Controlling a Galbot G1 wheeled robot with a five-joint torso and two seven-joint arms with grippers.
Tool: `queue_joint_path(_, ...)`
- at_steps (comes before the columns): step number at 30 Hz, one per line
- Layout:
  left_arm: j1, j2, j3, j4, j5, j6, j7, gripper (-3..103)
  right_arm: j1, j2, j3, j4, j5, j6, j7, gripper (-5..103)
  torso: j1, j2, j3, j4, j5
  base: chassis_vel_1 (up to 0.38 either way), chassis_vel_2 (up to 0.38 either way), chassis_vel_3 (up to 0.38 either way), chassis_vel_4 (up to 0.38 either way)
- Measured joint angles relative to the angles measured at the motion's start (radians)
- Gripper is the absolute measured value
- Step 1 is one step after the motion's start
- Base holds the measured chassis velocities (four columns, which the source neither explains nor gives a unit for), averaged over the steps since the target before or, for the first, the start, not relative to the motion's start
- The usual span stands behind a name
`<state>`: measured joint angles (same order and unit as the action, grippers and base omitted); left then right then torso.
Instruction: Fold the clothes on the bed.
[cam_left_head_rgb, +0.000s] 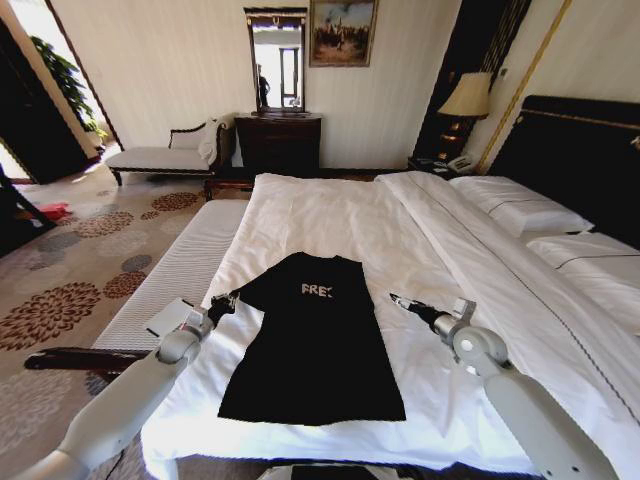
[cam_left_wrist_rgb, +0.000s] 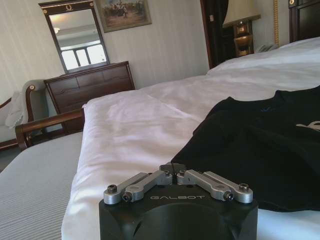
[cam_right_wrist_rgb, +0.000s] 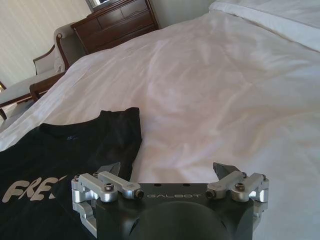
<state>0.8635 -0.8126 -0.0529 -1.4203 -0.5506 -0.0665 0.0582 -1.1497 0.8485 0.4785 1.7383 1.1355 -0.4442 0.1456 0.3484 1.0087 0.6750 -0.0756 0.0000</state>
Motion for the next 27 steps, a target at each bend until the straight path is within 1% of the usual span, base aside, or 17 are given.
queue_joint_path(1, -0.007, -0.003, 0.0, 0.014, -0.002, -0.002, 0.0, 0, 0.001, 0.0, -0.003, -0.001, 0.0, 0.0, -0.001, 100, 0.0, 0.0, 0.0, 0.0003, -0.0001, 0.0, 0.0, 0.0, 0.0)
queue_joint_path(12, -0.044, -0.012, -0.007, 0.114, -0.018, -0.016, 0.01, 0, 0.023, -0.007, -0.028, -0.018, -0.004, 0.001, -0.009, 100, 0.0, 0.0, 0.0, 0.0004, -0.0001, 0.0, 0.0, 0.0, 0.0)
queue_joint_path(21, -0.065, -0.031, -0.007, 0.131, -0.029, -0.012, -0.001, 0, 0.022, -0.007, -0.033, -0.018, -0.006, 0.001, -0.01, 100, 0.0, 0.0, 0.0, 0.0003, -0.0001, 0.0, 0.0, 0.0, 0.0)
queue_joint_path(22, -0.062, -0.031, -0.008, 0.124, -0.03, -0.008, -0.005, -3, 0.019, -0.007, -0.032, -0.019, -0.007, 0.002, -0.011, 100, 0.0, 0.0, 0.0, 0.0003, 0.0, 0.0, 0.0, 0.0, 0.0)
queue_joint_path(23, -0.057, -0.031, -0.011, 0.115, -0.031, -0.002, -0.011, -3, 0.017, -0.007, -0.031, -0.019, -0.008, 0.002, -0.012, 100, 0.0, 0.0, 0.0, 0.0003, 0.0002, 0.0, 0.0, 0.0, 0.0)
queue_joint_path(26, -0.019, -0.023, -0.027, 0.069, -0.032, 0.019, -0.027, 13, 0.01, -0.005, -0.026, -0.026, -0.02, 0.005, -0.021, 100, 0.0, 0.0, 0.0, 0.0003, 0.0, 0.0, 0.0, 0.0, 0.0)
queue_joint_path(27, -0.019, -0.023, -0.027, 0.069, -0.032, 0.019, -0.027, 13, 0.01, -0.005, -0.026, -0.026, -0.02, 0.005, -0.021, 100, 0.0, 0.0, 0.0, 0.0003, 0.0, 0.0, 0.0, 0.0, 0.0)
